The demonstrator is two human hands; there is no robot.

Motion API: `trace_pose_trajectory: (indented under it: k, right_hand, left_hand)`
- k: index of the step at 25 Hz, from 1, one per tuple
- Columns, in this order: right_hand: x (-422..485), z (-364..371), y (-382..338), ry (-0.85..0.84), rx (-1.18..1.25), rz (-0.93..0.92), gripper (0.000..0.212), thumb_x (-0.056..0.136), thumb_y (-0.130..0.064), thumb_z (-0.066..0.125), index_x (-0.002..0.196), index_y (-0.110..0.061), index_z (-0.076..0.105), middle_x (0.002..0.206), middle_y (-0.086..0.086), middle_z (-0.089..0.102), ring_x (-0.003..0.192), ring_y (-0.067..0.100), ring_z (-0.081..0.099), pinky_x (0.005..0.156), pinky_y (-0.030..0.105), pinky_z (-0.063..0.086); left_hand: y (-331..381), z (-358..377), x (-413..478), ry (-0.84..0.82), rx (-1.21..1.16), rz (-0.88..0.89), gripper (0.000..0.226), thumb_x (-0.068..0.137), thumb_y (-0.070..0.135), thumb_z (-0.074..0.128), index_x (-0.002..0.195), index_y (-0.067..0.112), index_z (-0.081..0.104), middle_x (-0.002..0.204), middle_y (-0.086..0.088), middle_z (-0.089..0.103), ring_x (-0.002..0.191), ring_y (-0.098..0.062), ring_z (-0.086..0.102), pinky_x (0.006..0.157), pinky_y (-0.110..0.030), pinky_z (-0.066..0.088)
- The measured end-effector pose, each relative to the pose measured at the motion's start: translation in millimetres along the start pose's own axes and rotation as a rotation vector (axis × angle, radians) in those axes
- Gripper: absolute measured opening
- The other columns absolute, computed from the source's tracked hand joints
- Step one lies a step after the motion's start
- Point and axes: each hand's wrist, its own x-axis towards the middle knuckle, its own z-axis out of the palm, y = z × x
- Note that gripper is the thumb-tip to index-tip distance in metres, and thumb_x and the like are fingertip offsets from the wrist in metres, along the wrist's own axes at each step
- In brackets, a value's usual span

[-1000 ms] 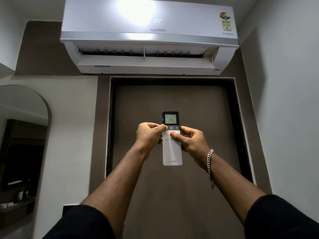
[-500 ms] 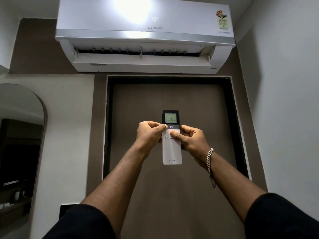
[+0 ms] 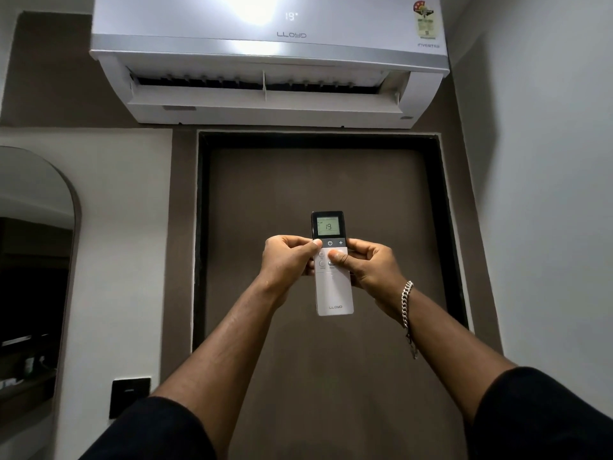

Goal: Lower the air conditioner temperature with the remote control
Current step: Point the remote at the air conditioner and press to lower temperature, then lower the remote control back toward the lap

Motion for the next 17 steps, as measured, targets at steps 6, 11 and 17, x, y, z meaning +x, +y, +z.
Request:
trace_pose_trajectory:
  k: [6, 11, 17]
  right_hand:
    - [-10, -13, 13, 0.015, -0.009, 0.022, 0.027, 0.082, -0.013, 0.071, 0.108, -0.016, 0.066, 0.091, -0.003, 0.074, 0.072, 0.006, 0.074, 0.063, 0.021, 0.061]
    - [-38, -31, 40, 0.122, -0.032, 0.103, 0.039, 0.081, -0.014, 0.072, 0.118, -0.008, 0.062, 0.099, 0.003, 0.075, 0.083, 0.012, 0.075, 0.069, 0.026, 0.062]
    - [-152, -77, 132, 0.445, -0.175, 0.379, 0.030, 0.083, -0.008, 0.068, 0.112, 0.000, 0.065, 0.109, 0.018, 0.073, 0.096, 0.028, 0.071, 0.077, 0.035, 0.060]
  left_hand:
    - [-18, 14, -10, -0.061, -0.028, -0.019, 0.023, 0.087, 0.018, 0.066, 0.096, -0.003, 0.070, 0.086, -0.016, 0.073, 0.071, -0.022, 0.072, 0.071, -0.040, 0.062]
    - [-46, 37, -31, -0.125, -0.083, -0.084, 0.020, 0.088, 0.010, 0.064, 0.101, -0.004, 0.069, 0.087, -0.015, 0.073, 0.069, -0.018, 0.070, 0.071, -0.037, 0.060]
    - [-144, 133, -114, -0.293, -0.028, -0.335, 0.013, 0.089, 0.003, 0.061, 0.095, -0.006, 0.069, 0.082, -0.012, 0.070, 0.070, -0.020, 0.068, 0.067, -0.029, 0.060]
